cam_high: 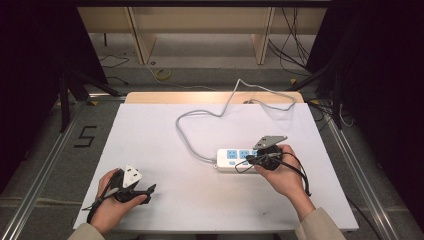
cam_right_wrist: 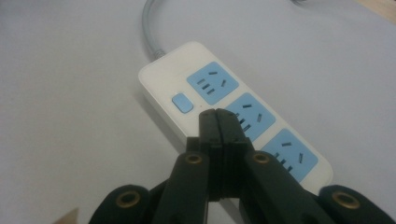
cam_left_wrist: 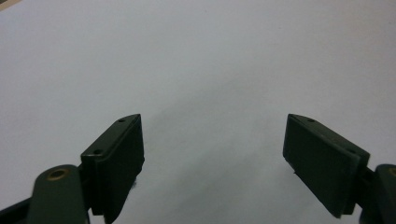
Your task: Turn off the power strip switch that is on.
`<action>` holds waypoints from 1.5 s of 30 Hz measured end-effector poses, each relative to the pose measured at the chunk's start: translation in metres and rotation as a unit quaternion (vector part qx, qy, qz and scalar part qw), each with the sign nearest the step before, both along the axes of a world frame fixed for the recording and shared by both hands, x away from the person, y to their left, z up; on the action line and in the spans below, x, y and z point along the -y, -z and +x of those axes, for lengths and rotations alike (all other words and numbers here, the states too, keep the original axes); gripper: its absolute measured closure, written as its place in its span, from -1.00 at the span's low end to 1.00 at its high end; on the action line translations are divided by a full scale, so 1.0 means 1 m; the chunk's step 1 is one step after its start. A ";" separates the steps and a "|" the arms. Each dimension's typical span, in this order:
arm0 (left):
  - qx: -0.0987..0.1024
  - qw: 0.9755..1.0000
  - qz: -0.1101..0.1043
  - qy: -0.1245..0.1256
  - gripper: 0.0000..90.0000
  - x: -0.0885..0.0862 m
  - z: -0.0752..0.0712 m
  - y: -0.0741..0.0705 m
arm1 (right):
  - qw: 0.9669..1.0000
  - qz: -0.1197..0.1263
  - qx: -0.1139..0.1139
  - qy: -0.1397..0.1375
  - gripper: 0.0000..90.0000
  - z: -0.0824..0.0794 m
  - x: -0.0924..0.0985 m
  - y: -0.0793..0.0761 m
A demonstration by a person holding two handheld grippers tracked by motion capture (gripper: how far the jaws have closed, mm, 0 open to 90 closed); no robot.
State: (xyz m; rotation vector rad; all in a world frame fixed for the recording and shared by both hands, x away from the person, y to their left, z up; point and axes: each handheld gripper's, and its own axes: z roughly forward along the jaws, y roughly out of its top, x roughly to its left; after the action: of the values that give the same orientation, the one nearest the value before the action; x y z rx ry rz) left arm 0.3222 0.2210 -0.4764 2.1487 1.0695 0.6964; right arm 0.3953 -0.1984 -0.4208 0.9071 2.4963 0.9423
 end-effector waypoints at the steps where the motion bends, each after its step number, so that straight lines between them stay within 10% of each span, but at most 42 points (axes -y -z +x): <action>1: 0.000 1.000 0.000 0.001 -0.55 0.000 0.000 0.000 | 1.000 0.000 -0.001 0.000 1.00 0.000 -0.001 0.000; 45: 0.000 1.000 0.000 0.002 -0.55 0.002 0.000 0.000 | 1.000 -0.011 -0.010 -0.020 1.00 0.015 -0.022 -0.002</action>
State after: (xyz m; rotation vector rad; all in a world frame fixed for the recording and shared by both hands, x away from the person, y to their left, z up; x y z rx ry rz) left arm 0.3221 0.2193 -0.4762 2.1506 1.0655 0.6946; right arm 0.4101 -0.1763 -0.4187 0.8663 2.5467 0.9197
